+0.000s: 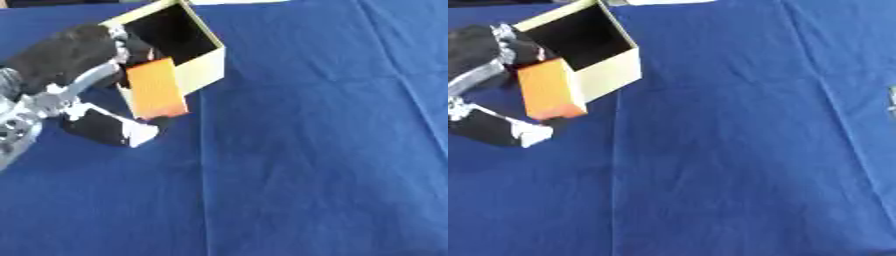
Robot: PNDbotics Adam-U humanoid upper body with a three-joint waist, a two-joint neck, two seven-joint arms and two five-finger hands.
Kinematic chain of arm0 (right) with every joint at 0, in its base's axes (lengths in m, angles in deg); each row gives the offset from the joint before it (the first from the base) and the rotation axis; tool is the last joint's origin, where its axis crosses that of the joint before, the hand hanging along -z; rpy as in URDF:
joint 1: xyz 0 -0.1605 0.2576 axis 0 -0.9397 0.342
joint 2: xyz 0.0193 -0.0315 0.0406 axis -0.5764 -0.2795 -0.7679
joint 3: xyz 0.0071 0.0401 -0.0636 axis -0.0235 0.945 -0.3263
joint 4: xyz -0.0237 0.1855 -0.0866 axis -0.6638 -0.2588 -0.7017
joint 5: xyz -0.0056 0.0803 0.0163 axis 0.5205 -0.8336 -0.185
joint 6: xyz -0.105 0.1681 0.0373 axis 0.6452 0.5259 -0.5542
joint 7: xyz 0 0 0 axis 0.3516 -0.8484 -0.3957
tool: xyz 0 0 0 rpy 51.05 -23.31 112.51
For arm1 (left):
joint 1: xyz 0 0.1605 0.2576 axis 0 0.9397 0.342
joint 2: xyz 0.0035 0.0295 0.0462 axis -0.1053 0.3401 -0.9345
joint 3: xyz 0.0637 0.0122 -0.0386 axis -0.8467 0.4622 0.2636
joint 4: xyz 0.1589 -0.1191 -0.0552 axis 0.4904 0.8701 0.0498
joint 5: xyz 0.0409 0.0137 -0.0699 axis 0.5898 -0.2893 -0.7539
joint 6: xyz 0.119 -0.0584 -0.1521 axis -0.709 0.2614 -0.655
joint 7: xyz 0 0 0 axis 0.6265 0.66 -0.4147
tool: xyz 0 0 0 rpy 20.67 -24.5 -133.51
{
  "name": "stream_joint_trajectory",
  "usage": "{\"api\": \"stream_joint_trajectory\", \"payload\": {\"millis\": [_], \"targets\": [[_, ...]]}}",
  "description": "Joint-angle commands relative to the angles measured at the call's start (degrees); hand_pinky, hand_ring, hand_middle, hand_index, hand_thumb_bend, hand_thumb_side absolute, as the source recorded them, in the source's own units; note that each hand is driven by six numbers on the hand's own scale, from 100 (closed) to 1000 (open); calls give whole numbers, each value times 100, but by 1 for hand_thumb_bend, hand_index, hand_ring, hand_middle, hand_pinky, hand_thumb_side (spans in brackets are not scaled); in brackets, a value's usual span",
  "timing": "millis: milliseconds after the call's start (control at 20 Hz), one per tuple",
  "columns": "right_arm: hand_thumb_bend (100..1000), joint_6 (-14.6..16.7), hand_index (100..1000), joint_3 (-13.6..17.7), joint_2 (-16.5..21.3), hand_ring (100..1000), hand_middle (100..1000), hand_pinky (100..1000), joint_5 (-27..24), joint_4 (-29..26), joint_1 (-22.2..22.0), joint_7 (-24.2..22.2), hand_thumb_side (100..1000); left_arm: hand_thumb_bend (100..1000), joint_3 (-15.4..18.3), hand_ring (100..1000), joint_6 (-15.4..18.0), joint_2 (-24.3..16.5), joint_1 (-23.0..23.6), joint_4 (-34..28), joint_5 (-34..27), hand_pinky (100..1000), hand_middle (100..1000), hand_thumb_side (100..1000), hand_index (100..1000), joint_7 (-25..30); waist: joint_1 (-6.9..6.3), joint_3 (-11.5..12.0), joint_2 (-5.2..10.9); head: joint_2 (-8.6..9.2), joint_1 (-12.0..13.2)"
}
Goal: Pick up objects on the table and place them in the box.
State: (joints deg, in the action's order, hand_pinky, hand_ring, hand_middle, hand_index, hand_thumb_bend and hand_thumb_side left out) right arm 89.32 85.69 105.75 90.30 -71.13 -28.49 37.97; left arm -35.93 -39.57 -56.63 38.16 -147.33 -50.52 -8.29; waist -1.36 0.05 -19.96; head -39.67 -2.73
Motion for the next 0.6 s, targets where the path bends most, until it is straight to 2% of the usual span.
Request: {"api": "stream_joint_trajectory", "payload": {"millis": [50,300,600], "targets": [[100,27,748,32,163,779,623,812,-29,-116,110,3,816,100,318,254,77,-214,-310,-62,-226,137,331,330,548,-113,-2,-39,116,93,39],[100,51,748,25,179,779,623,813,-36,-116,172,-16,816,100,415,248,243,-84,-789,510,-289,129,328,323,543,-226,-18,-173,60,211,147],[100,65,748,28,189,779,621,813,-29,-116,216,-18,819,100,518,249,491,338,-1353,1821,-82,129,331,320,545,-591,-51,-364,-58,384,244]]}}
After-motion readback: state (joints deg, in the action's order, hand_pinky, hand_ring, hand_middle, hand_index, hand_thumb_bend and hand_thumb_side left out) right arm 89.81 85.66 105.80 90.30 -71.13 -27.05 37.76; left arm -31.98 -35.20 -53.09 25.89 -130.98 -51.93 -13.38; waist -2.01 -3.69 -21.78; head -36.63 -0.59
